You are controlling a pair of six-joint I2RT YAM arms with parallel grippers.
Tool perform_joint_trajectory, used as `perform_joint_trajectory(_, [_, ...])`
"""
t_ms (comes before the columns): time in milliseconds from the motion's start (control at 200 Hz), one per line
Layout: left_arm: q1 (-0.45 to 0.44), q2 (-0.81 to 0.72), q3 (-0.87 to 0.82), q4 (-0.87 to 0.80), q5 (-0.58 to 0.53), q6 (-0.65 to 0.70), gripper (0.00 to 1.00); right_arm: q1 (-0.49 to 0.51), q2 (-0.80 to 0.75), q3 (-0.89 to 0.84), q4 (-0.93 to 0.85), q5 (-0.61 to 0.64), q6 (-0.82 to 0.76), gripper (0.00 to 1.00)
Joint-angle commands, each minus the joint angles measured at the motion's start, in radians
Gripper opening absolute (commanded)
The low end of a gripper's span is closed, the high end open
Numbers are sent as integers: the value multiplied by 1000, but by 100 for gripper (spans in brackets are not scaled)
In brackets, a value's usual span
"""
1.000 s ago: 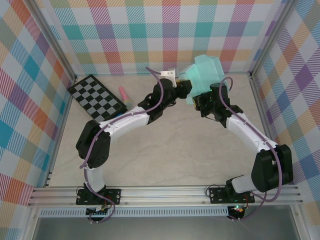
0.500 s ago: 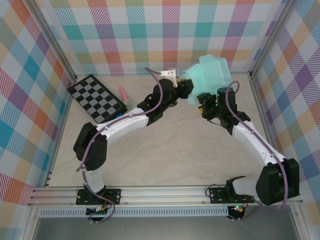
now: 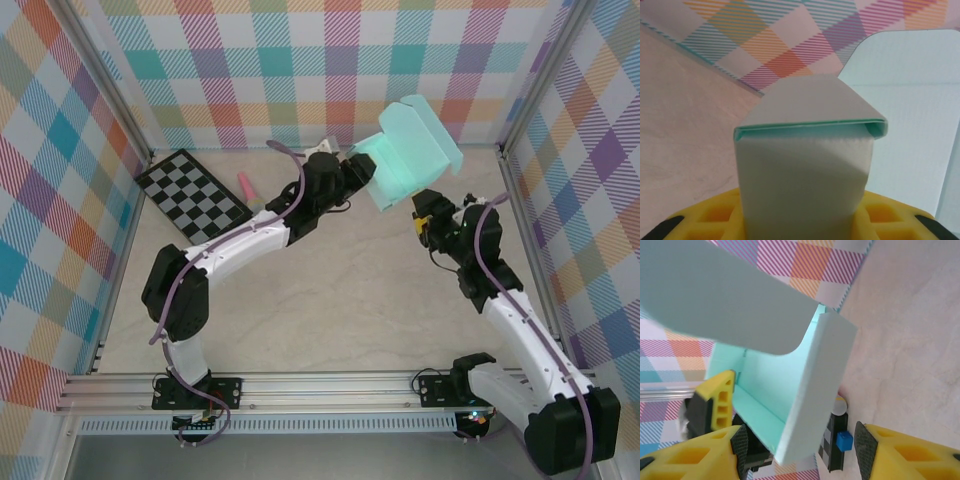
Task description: Fold the paper box
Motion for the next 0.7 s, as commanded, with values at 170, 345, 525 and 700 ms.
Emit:
perform_joint_trajectory(170, [35, -7, 7, -51, 17, -331, 32, -3, -85, -102, 190, 73, 49, 62])
perform_joint_trajectory(345, [36, -6, -12, -14, 80, -477, 31, -2, 27, -138, 370, 72, 192, 66])
perform_joint_trajectory(525, [35, -10, -2, -26, 115, -521, 31, 0, 168, -70, 510, 38, 256, 66])
perform_joint_trajectory(700, [35, -18, -12, -31, 116, -538, 31, 9, 220, -44, 592, 33, 305, 67])
